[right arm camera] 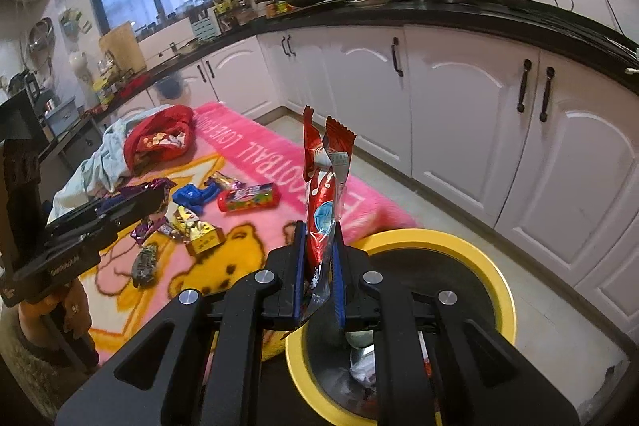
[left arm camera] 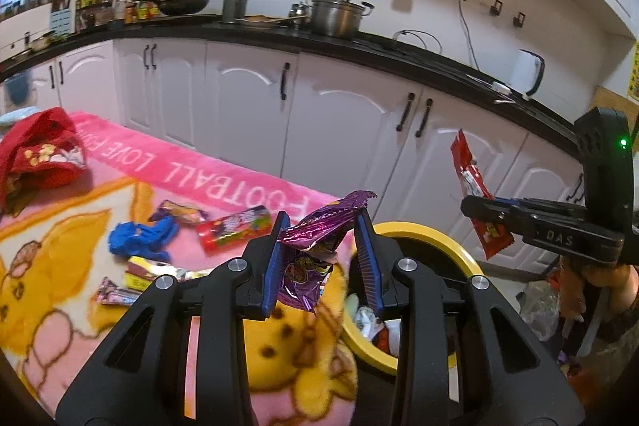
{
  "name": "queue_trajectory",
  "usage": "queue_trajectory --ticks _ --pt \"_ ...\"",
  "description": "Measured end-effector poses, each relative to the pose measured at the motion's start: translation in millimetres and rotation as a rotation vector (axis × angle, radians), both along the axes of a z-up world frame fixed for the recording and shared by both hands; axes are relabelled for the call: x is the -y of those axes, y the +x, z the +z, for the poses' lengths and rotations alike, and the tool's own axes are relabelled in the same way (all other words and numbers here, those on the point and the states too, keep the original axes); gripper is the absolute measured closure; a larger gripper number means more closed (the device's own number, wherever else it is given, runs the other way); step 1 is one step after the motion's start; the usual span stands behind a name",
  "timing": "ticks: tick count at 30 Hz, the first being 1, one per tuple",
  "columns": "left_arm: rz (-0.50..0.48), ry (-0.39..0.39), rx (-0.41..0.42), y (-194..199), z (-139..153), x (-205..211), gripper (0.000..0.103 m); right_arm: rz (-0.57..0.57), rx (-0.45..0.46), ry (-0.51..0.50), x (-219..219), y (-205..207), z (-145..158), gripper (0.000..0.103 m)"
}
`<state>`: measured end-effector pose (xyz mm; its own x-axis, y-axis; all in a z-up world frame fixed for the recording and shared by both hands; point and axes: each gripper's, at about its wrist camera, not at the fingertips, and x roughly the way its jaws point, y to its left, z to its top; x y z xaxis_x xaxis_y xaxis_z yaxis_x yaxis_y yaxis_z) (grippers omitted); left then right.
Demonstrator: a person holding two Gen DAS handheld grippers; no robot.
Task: Collect trash
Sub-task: 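Carry both wrappers over the yellow bin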
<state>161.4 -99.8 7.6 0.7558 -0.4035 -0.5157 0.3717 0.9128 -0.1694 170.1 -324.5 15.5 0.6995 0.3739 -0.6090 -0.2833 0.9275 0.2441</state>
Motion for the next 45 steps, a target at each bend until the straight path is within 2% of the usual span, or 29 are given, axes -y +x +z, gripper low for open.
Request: queue_trajectory --ticks 20,32,45 --pt "-0.134 0.036 -0.045 -1 -27 72 0.077 -0.071 -0.039 0.012 57 -3 -17 0.091" --pt "-0.193 0.064 -0.085 2 -52 105 0.077 -0.096 -0.097 0.012 79 2 -43 0.091" --pt "-0.222 0.065 -0.149 13 -79 122 0.077 -0.097 -0.174 0.021 87 13 -74 0.088"
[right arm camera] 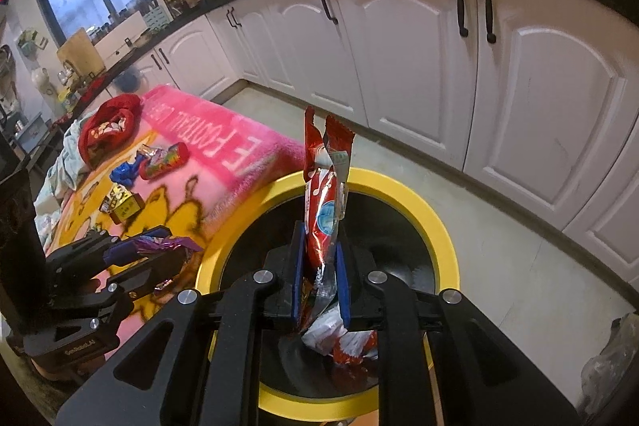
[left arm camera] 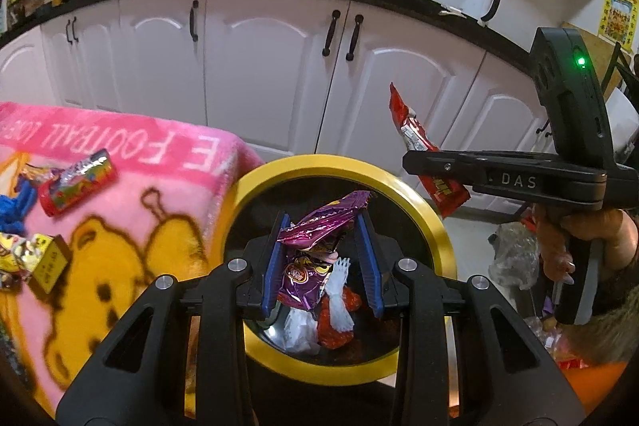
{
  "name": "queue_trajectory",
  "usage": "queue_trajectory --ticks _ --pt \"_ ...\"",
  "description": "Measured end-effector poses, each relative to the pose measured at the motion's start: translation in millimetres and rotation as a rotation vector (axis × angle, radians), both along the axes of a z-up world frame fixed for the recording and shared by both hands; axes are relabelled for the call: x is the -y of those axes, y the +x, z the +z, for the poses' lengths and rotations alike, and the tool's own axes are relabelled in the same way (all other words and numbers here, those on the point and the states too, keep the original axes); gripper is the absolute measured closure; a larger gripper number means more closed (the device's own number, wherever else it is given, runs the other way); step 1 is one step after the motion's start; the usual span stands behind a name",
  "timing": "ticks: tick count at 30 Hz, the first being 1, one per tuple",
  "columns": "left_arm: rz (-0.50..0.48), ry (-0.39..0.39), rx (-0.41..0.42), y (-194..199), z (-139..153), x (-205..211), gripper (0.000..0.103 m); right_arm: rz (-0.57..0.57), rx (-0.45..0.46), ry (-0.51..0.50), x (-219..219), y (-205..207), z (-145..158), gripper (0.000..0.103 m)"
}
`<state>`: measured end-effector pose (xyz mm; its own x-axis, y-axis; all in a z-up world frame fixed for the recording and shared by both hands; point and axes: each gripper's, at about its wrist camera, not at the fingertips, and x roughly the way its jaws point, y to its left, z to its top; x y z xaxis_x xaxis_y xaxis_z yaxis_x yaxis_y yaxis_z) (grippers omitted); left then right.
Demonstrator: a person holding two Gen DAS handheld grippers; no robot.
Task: Collect trash
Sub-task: 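Carry both wrappers over the yellow bin, then open both tools to drop the wrappers into the bin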
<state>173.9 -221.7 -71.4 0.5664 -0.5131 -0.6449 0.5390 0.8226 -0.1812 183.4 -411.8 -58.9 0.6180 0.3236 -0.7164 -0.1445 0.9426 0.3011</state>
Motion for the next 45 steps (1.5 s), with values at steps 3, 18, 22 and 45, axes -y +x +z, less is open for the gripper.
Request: queue_trajectory --ticks 3,18,22,45 --pt "-0.004 0.003 -0.014 4 -6 4 0.077 0.004 -0.012 0.002 0 2 -6 0.088" --pt "0.001 0.015 -0.079 15 -29 10 0.076 -0.014 -0.066 0.019 7 9 -26 0.084" --pt "0.011 0.011 -0.087 16 -33 7 0.075 -0.018 -0.072 0.026 8 10 -28 0.076" --pt "0.162 0.033 0.023 0 1 -32 0.011 -0.056 0.02 0.023 7 -2 4 0.038"
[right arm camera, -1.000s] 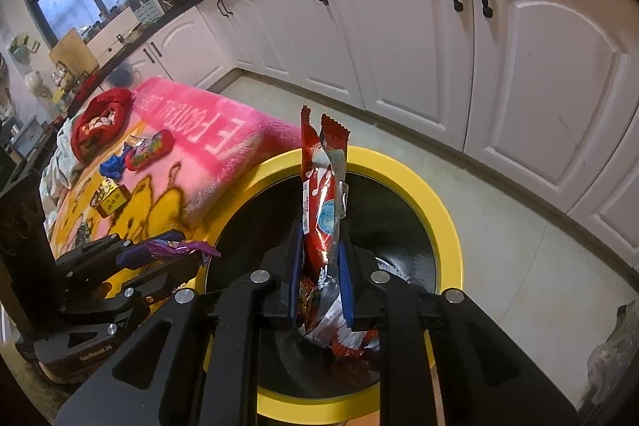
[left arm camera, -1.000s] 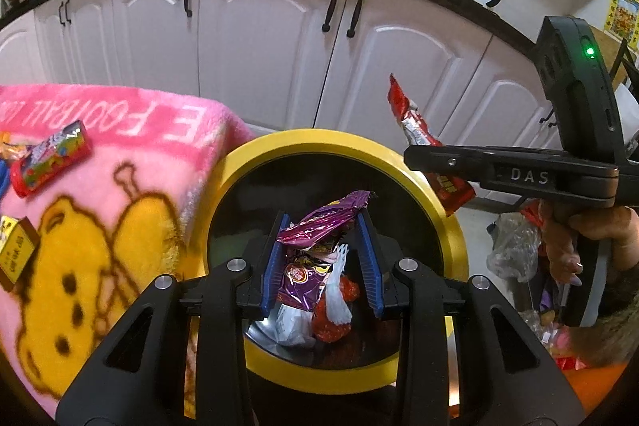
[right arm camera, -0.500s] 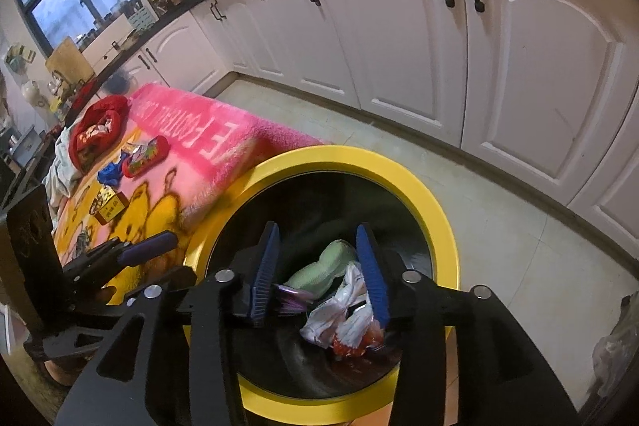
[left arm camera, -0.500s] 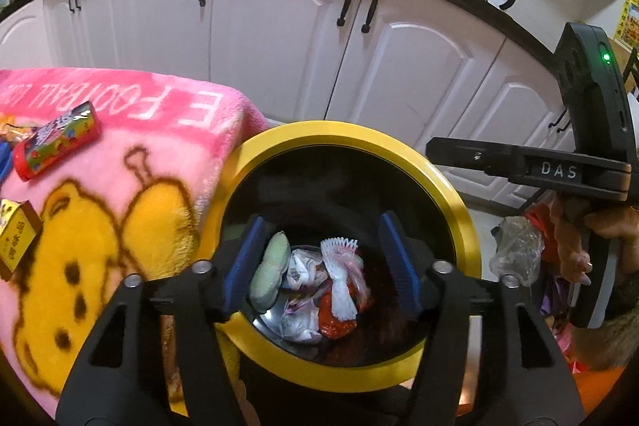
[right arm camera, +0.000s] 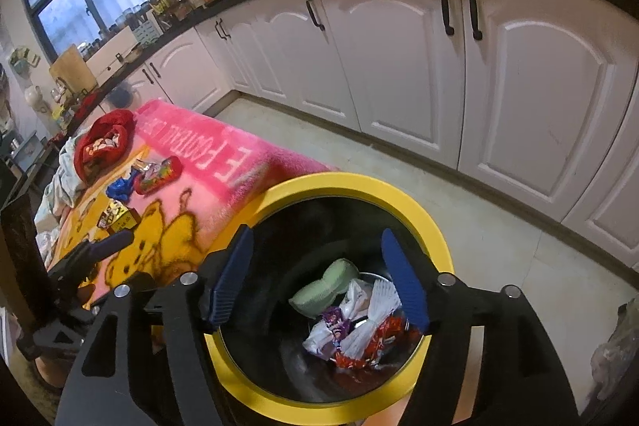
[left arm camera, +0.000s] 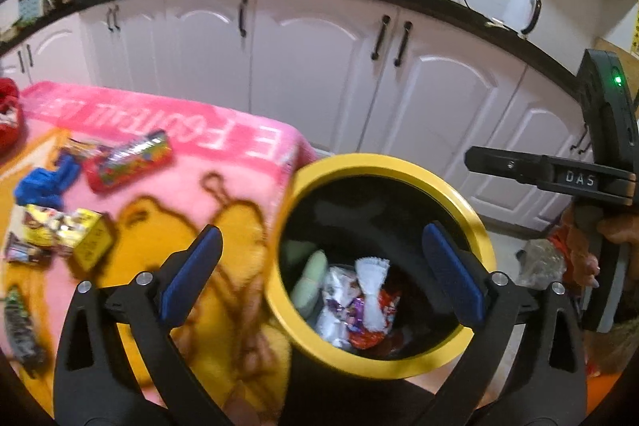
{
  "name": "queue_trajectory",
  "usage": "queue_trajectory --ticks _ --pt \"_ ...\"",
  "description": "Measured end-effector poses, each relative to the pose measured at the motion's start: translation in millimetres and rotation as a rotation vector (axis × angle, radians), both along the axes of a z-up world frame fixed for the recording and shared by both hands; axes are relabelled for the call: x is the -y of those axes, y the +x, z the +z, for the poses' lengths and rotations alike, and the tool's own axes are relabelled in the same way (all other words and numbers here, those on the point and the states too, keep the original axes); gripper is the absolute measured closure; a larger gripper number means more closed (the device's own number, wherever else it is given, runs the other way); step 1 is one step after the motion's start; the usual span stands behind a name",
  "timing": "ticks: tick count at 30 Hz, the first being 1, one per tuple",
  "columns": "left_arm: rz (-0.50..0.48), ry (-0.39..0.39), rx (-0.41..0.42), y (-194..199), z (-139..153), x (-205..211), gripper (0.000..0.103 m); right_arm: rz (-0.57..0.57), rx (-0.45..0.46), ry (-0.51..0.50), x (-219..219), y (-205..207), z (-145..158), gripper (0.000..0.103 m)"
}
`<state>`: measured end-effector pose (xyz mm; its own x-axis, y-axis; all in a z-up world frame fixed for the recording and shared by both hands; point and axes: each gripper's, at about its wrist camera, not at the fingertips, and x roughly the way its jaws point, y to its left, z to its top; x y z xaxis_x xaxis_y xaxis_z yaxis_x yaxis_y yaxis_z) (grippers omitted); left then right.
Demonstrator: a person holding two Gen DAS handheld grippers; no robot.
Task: Collect trash
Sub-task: 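Move both tools back over the blue glove and snack bars on the blanket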
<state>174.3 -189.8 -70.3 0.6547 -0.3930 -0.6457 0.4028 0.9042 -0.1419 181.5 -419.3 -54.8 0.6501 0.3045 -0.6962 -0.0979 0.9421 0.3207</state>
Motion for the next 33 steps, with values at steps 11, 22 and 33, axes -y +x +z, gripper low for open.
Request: queue_trajectory --ticks 11,22,33 --pt "0.086 -0.033 0.045 -5 20 -38 0.011 0.021 0.039 -0.01 -15 -5 15 0.035" --pt "0.158 -0.066 0.09 -10 36 -76 0.011 0.094 0.107 -0.03 -46 -11 35 0.032" --pt "0.276 -0.083 0.127 -6 51 -136 0.011 0.191 0.121 -0.071 -94 -6 43 0.031"
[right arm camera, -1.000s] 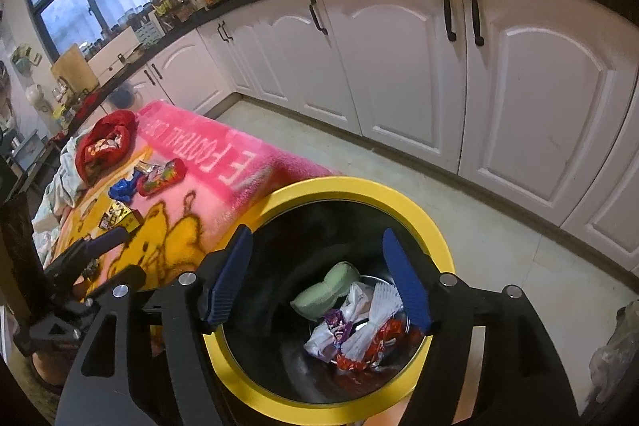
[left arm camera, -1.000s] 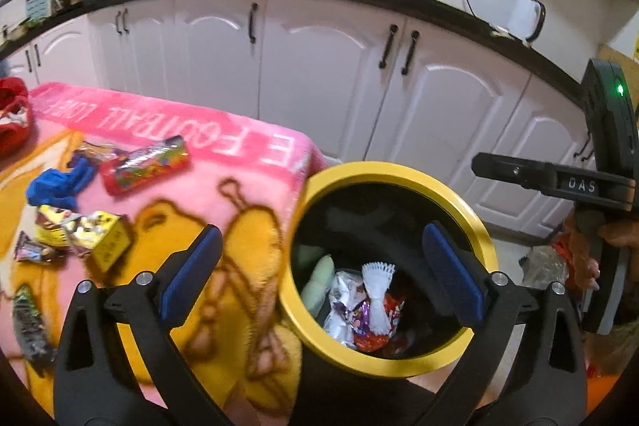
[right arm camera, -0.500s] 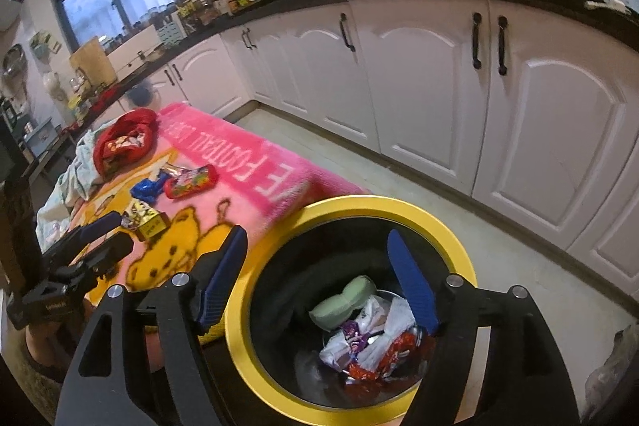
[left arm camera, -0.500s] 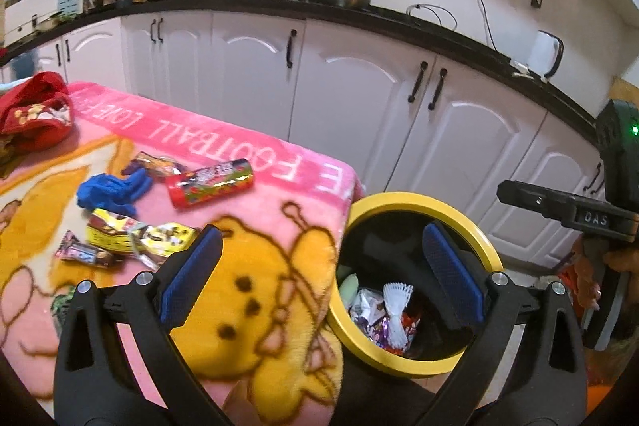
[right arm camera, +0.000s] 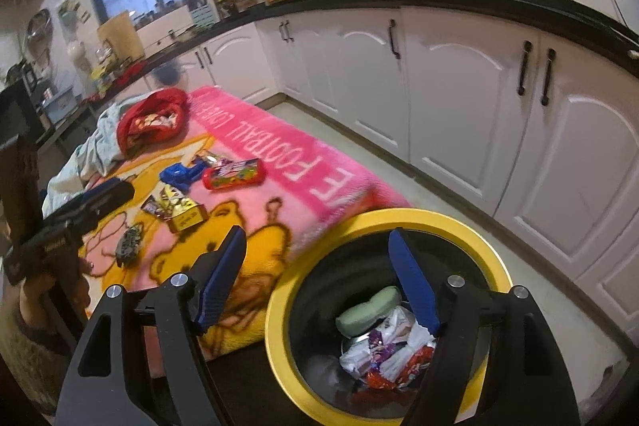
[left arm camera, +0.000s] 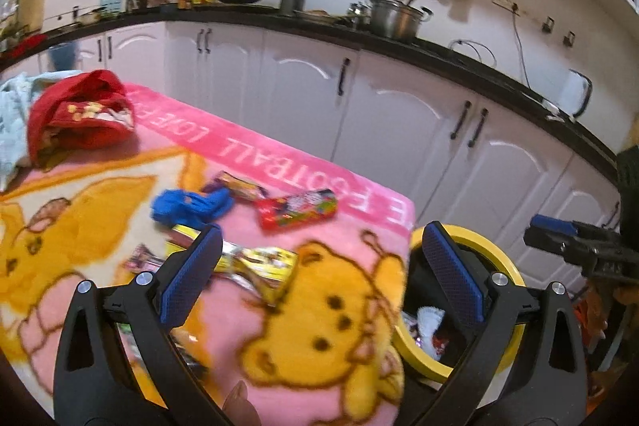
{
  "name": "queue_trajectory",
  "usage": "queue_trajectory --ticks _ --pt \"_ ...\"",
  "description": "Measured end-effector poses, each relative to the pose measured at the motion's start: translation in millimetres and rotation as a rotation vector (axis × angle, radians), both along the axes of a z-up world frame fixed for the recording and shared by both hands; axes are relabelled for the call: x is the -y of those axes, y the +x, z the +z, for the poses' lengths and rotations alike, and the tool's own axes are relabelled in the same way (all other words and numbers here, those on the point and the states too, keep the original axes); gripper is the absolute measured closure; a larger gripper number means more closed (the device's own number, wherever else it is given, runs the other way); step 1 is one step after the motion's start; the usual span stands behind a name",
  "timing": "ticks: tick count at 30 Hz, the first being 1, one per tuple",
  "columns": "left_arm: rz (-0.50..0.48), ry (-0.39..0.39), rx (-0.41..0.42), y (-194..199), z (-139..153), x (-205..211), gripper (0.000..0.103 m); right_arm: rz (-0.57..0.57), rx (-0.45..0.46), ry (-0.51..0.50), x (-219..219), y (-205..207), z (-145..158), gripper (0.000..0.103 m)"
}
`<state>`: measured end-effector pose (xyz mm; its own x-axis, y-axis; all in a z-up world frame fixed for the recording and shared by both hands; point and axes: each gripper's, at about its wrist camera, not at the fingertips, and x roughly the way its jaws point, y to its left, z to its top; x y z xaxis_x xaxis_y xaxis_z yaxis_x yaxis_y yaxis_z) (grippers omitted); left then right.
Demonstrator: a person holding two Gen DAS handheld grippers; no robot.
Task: Collect trash
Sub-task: 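Move both tools back over the blue glove and snack bars on the blanket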
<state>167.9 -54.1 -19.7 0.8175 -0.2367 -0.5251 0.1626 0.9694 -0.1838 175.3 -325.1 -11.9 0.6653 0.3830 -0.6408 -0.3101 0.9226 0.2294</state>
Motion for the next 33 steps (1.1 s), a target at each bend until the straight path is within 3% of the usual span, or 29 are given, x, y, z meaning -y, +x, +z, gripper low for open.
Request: queue_trajectory --ticks 18,26,33 --pt "0.147 -0.03 0.018 15 13 -94 0.011 0.201 0.002 -0.077 -106 23 0 0.03" --pt "0.159 -0.017 -0.023 40 14 -128 0.011 0.28 -0.019 -0.095 -156 42 -13 0.03" --pt "0.123 -0.056 -0.119 71 -11 -142 0.025 0.361 -0.042 -0.119 -196 61 -29 0.03"
